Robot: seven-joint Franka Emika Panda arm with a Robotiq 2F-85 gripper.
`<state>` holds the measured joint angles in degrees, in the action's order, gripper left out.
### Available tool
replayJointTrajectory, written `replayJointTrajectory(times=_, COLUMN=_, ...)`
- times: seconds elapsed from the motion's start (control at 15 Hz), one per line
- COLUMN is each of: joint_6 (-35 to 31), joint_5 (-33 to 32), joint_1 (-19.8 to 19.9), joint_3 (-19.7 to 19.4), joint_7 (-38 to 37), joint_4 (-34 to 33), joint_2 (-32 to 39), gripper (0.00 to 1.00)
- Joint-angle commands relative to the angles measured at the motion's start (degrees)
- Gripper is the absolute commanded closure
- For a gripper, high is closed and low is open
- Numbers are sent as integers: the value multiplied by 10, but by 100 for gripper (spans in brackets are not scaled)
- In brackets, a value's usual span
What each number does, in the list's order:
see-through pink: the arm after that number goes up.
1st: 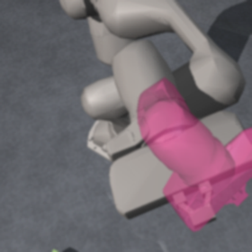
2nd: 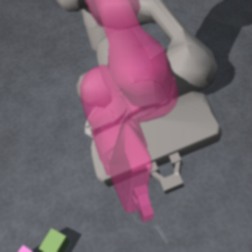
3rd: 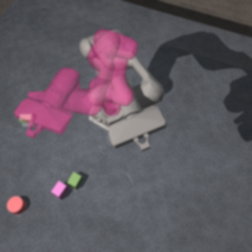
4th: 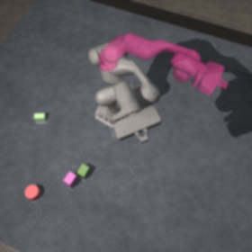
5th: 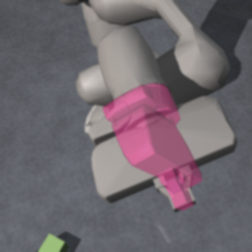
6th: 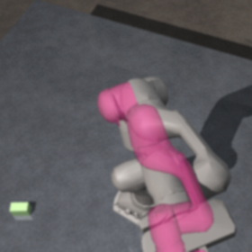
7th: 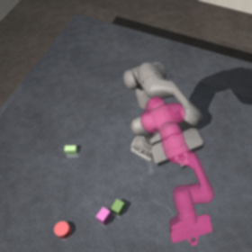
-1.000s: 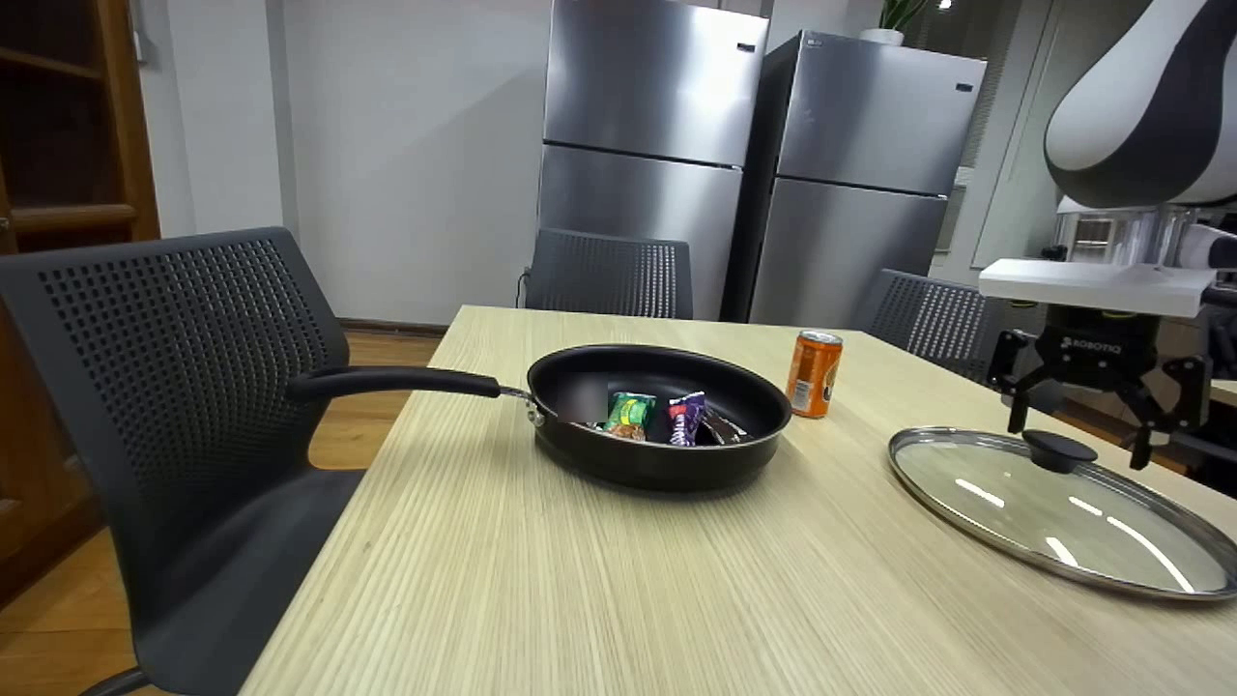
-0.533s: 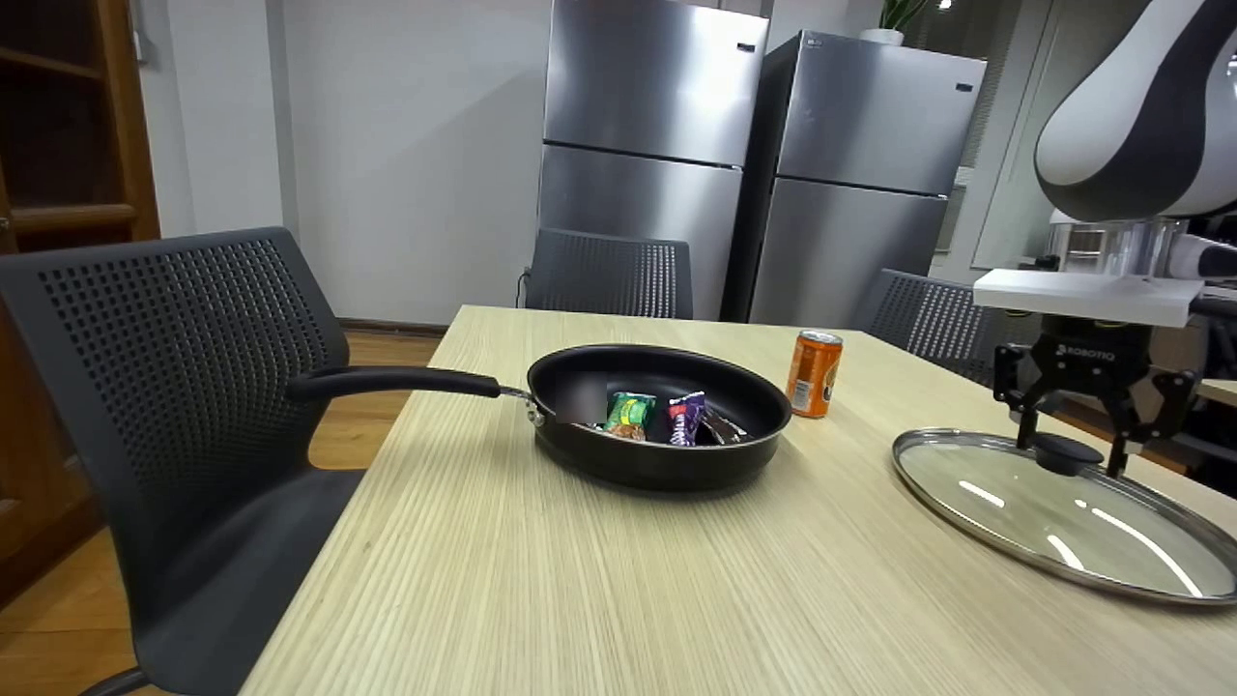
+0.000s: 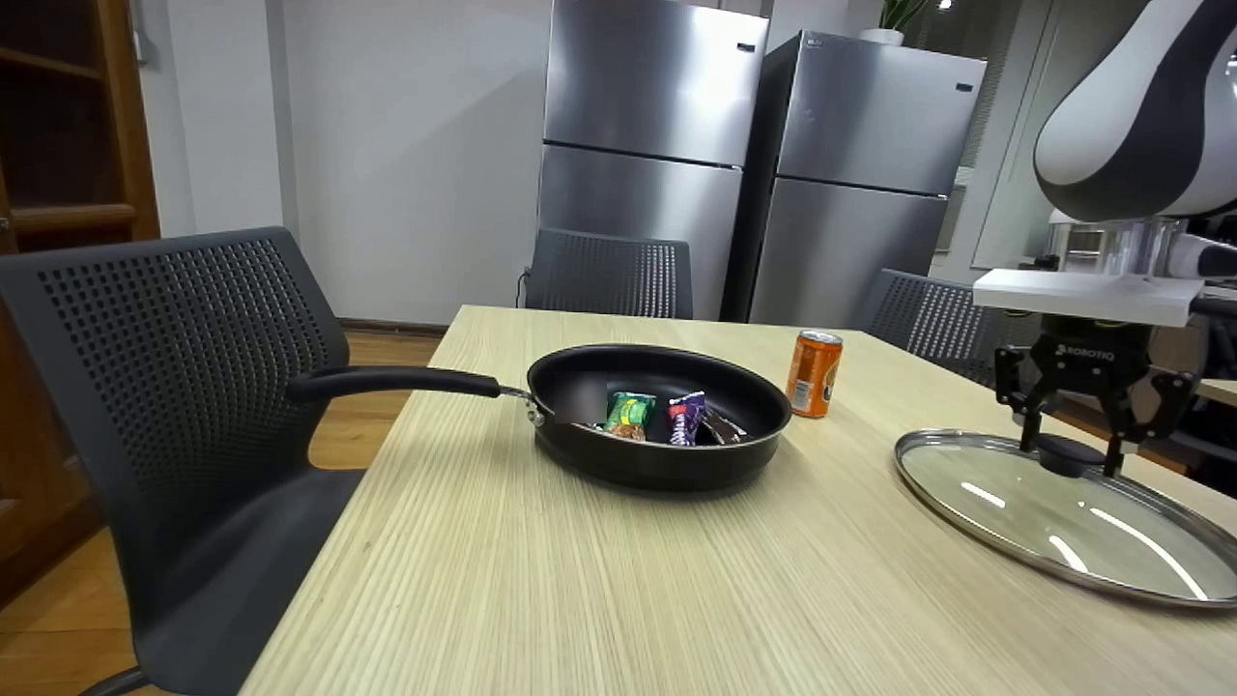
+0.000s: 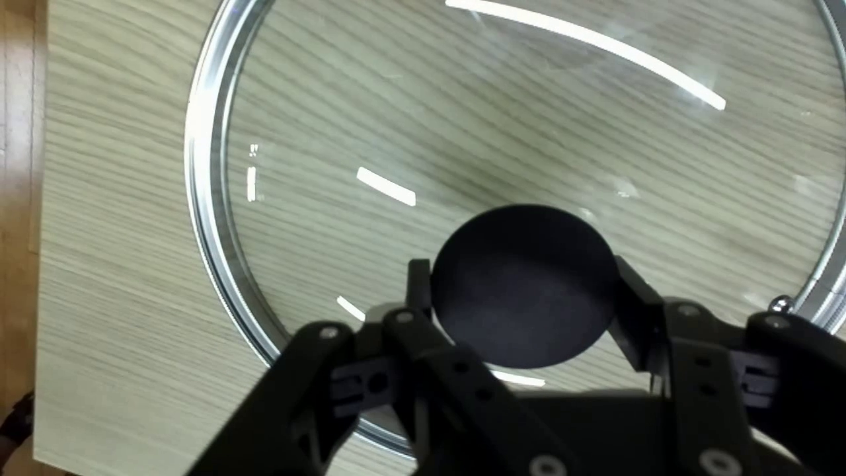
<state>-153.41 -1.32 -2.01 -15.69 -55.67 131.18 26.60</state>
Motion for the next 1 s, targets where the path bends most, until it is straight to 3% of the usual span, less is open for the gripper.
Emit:
replayJointTrajectory(times=0.0, joint_6=21, joint_5=0, joint_1=0, joint_3=1, joint_7=24, joint_4=22, joint_2=-45, gripper=61)
replayJointTrajectory(times=0.93, joint_6=6, joint_5=-41, joint_1=-19, joint_3=5, joint_7=30, joint_4=93, joint_2=-159, gripper=61)
